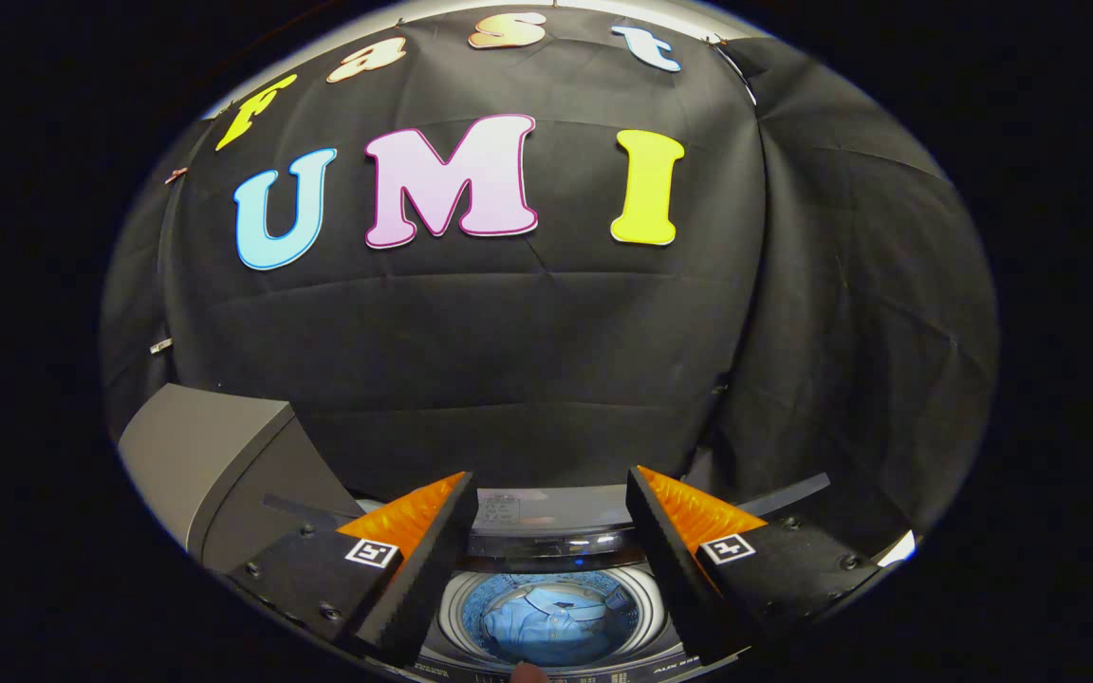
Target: Put the clothes into the washing machine and then close the washing machine lid.
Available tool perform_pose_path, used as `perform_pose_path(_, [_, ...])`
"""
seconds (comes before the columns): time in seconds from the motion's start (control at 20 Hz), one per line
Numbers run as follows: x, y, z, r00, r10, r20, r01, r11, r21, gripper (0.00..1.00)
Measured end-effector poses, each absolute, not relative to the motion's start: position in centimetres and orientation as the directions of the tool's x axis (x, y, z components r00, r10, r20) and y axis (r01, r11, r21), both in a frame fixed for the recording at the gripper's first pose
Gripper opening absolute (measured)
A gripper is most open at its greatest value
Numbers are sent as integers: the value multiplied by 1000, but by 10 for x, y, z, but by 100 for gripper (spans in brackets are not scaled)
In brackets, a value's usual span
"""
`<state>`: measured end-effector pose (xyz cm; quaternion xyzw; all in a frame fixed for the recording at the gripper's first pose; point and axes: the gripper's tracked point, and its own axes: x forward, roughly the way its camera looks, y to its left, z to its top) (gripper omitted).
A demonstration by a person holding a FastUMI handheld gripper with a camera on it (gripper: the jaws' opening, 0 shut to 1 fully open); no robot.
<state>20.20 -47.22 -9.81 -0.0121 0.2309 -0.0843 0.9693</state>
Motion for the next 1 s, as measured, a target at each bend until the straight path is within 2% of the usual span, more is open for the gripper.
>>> perform_pose_path(0.3, [193,-471,-116,865,-160,-476,151,987,-58,98])
perform_pose_path(0.65, [151,-469,-210,742,-146,-654,134,989,-69,98])
perform_pose_path(1.0, [114,-472,-258,646,-144,-750,141,988,-68,98])
